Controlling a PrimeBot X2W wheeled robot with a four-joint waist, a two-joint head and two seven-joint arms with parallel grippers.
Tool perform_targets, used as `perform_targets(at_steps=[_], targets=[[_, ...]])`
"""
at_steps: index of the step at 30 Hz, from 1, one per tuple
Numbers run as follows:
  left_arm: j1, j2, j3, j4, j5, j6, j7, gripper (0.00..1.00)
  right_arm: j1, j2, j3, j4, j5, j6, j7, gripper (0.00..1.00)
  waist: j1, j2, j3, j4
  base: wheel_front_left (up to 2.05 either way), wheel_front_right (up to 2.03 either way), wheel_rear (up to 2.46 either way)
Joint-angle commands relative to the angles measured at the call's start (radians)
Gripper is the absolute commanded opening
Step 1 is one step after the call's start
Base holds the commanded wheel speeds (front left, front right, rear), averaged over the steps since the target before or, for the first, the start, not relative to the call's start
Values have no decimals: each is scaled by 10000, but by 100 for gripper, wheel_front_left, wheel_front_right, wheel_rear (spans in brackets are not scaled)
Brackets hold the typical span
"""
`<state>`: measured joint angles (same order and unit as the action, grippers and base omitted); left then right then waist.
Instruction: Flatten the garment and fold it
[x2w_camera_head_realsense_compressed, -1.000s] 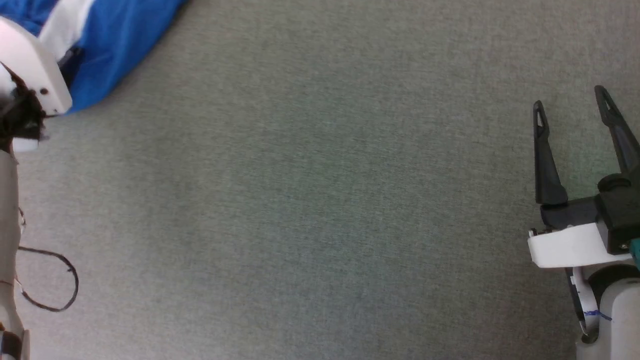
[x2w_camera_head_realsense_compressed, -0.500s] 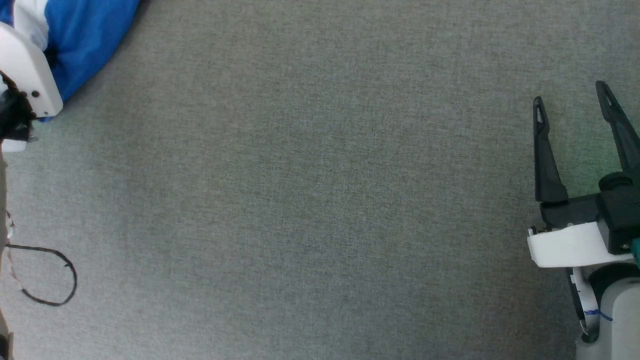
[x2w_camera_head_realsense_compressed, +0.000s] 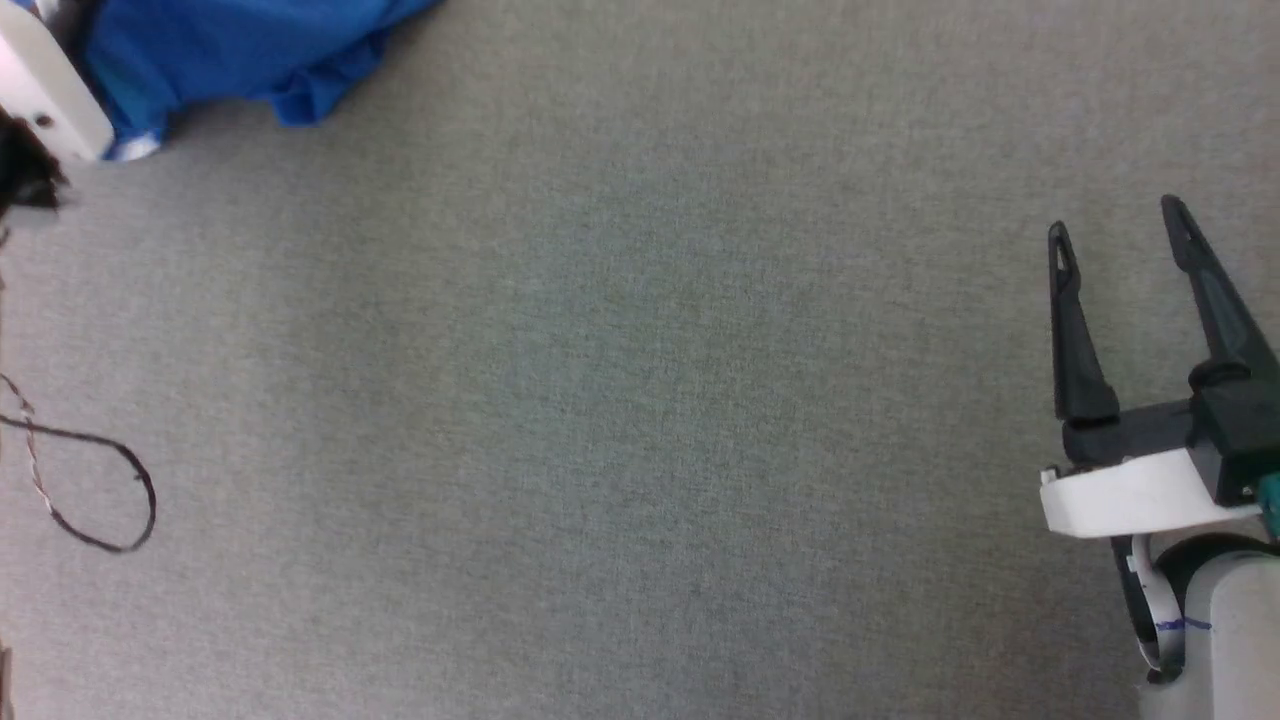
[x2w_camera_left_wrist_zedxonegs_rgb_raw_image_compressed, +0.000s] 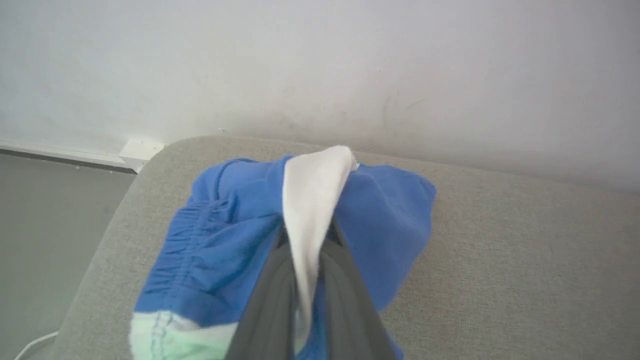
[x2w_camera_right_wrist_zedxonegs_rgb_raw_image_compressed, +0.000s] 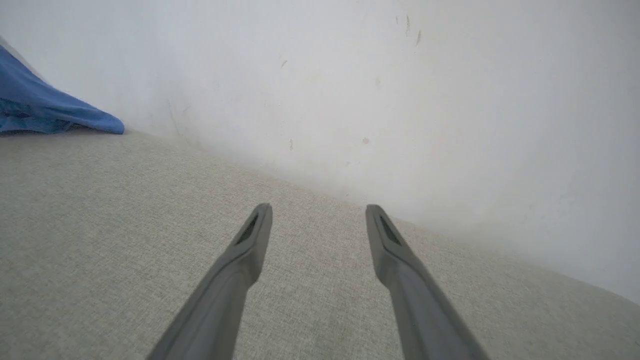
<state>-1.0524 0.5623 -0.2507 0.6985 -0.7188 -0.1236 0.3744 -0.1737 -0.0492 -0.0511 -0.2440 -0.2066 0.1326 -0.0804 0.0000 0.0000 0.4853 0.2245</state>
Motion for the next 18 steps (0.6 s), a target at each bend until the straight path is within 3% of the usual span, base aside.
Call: perform_targets(at_steps=[1, 10, 18], targets=[[-272, 91, -21, -168, -110, -70, -65, 0, 102, -10, -40, 128, 167, -19, -136, 100, 0, 0, -866, -103, 0, 0, 0], [-1200, -166, -340, -1702, -708, -70, 459, 0, 732, -10, -437, 1109, 1168, -19, -896, 100, 0, 0, -2488, -363, 0, 0, 0], [-1511, -1032, -853, -3460, -1262, -66, 1359, 0, 1108, -10, -835, 1536, 1613, -19, -1273, 100, 0, 0, -3497, -757, 0, 0, 0]])
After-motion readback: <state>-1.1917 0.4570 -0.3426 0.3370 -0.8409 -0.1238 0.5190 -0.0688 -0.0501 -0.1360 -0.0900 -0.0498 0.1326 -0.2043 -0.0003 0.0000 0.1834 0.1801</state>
